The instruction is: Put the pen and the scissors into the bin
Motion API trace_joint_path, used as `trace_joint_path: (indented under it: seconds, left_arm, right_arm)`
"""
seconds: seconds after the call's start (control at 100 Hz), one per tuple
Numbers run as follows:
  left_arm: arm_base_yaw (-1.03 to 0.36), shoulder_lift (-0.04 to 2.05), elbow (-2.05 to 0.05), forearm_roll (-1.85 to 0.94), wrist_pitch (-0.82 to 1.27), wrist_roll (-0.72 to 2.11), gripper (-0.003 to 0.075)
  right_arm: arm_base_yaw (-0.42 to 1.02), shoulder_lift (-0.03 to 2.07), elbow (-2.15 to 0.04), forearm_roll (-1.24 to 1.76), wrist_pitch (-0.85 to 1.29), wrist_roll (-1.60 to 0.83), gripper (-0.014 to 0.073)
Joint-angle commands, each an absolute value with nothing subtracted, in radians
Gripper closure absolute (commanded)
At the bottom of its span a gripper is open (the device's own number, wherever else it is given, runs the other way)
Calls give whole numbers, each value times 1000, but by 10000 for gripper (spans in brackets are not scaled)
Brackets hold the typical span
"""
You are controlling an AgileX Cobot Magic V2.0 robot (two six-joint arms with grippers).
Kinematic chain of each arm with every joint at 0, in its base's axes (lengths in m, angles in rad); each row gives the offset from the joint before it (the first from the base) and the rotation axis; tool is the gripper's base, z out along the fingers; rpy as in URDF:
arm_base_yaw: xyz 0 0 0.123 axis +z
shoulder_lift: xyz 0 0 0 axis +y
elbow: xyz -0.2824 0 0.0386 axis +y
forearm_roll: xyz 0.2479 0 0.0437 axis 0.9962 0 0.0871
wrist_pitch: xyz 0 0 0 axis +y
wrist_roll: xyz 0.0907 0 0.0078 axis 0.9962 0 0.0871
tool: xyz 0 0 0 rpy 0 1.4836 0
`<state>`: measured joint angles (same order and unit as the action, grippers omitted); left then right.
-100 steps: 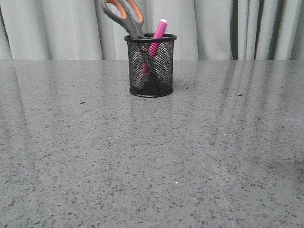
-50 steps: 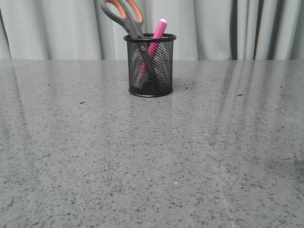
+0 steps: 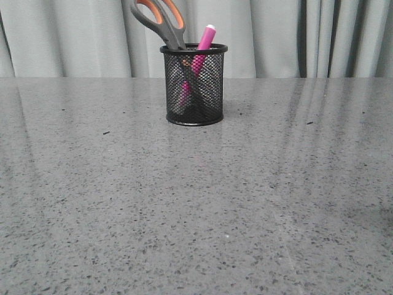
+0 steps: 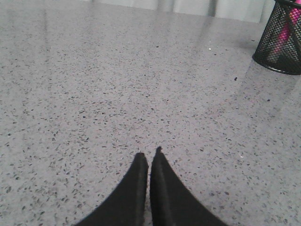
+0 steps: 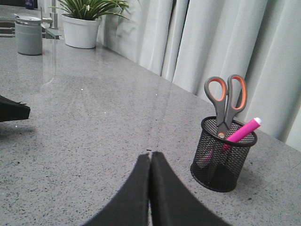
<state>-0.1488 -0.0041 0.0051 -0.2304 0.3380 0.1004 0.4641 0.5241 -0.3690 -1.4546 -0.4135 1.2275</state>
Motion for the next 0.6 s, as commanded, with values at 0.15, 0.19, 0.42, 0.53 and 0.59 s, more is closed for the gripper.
trace_joint_path:
  seconds: [0.15, 0.19, 0.42, 0.53, 0.59]
  left_arm:
    - [-145, -35, 28, -248, 291, 96, 740]
    - [-145, -35, 28, -248, 291, 96, 740]
    - [-145, -35, 28, -248, 291, 96, 740]
    - [-145, -35, 28, -248, 291, 96, 740]
    - [-145, -35, 28, -248, 291, 96, 740]
  right_arm:
    - [463, 486, -389, -1433, -273, 1232, 659]
    - [459, 468, -381, -1433, -195, 1232, 659]
    - [387, 260, -264, -1456, 83, 1232, 659]
    - [317, 164, -173, -1456, 75, 1232, 659]
    - [274, 130, -126, -1456, 52, 1232, 659]
